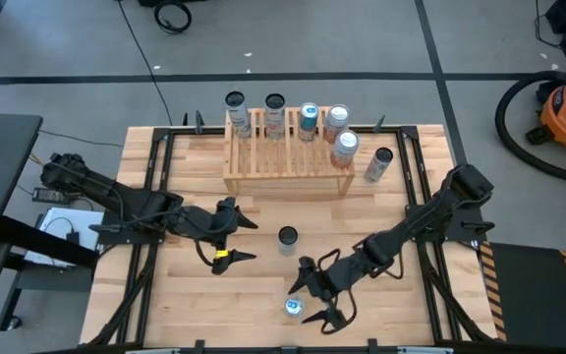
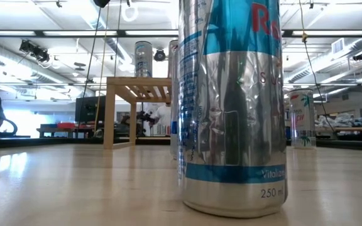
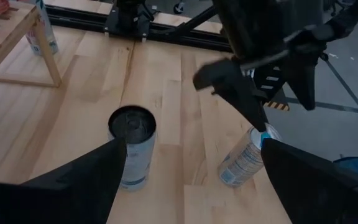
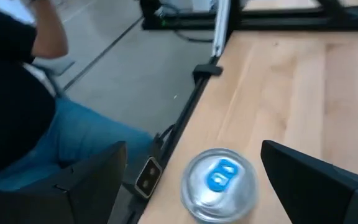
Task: Place canned beverage on shelf
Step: Put the blue soda can on the shelf aligned with the other blue soda can
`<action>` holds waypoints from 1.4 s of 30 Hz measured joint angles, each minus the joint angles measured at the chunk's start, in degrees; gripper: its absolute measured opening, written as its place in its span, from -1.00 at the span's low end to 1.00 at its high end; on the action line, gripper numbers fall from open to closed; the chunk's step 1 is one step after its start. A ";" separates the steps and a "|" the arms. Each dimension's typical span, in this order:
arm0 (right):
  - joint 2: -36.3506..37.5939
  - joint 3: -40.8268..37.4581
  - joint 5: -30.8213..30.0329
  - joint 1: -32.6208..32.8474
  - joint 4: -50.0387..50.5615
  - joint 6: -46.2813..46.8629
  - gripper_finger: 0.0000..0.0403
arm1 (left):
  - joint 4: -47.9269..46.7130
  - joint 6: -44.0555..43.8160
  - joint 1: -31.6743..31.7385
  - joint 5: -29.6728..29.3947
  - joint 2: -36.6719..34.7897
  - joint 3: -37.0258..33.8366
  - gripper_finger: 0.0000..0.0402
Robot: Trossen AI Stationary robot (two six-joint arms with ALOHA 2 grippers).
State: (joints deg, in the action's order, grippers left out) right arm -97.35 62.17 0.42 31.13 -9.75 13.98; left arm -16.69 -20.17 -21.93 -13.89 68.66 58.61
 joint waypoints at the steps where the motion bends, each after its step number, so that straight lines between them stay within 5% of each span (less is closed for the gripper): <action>1: -0.91 0.97 0.77 0.08 0.74 -0.13 0.89 | 0.13 -0.01 0.00 0.00 0.00 0.00 0.86; 10: -6.57 6.53 0.69 -0.11 7.78 -0.97 0.89 | -0.59 -0.03 -0.02 0.02 0.00 0.00 0.86; 42: -3.79 6.30 -1.85 -1.73 15.20 -3.85 0.89 | -0.74 0.16 0.00 -0.04 -0.02 0.00 0.86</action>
State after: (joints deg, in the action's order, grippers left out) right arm -101.14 68.47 -1.42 29.40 5.45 10.13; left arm -17.43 -20.01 -21.93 -13.93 68.64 58.61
